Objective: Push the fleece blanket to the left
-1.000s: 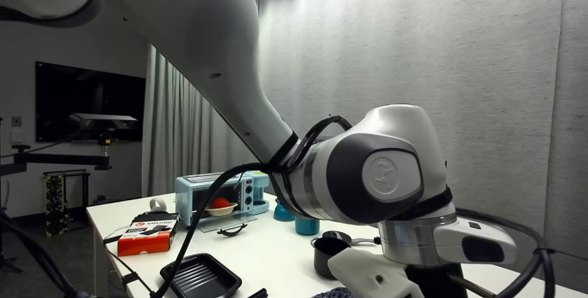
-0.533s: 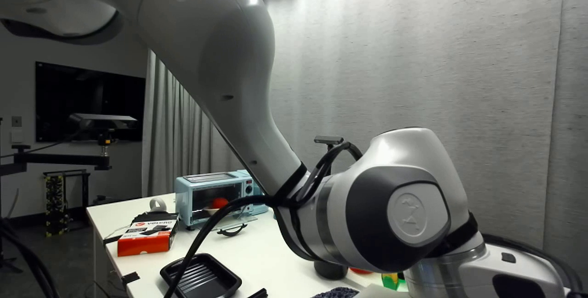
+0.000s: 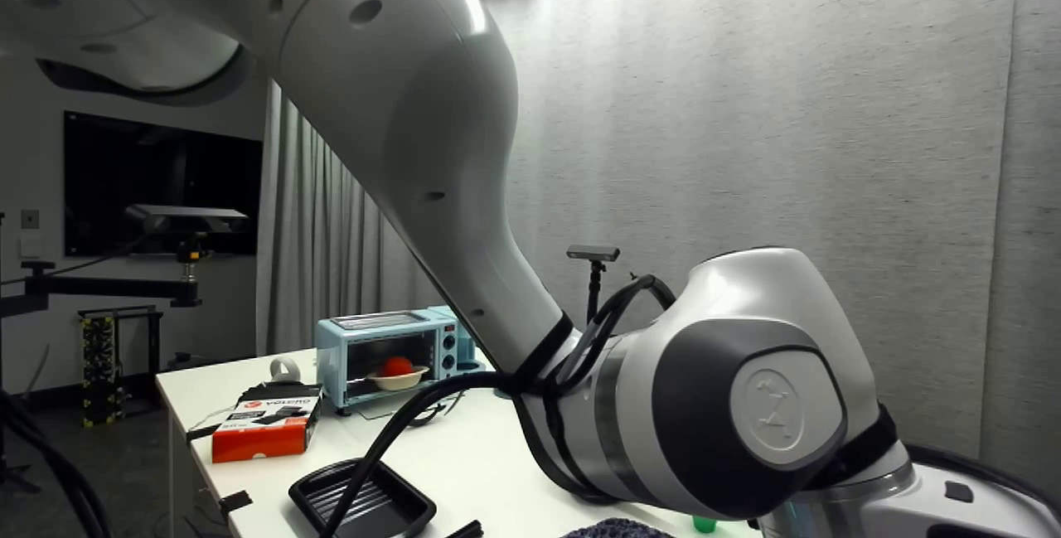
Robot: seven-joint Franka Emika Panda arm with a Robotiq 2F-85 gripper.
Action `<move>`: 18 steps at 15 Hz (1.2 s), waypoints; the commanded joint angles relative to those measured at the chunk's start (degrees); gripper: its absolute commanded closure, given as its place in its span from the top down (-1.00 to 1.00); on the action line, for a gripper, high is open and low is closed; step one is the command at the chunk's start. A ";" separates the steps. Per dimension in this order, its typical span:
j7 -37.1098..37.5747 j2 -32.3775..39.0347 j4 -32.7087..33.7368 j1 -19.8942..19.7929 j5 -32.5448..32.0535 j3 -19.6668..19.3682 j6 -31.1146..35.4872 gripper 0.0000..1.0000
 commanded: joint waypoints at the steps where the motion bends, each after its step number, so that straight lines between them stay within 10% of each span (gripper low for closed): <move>1: -1.85 2.02 0.29 -1.18 3.70 0.97 0.79 -1.00; 7: -3.70 4.09 -0.87 -2.73 12.70 3.61 -1.13 -1.00; 18: -14.86 -1.54 -4.23 -3.03 37.00 20.06 -4.27 -1.00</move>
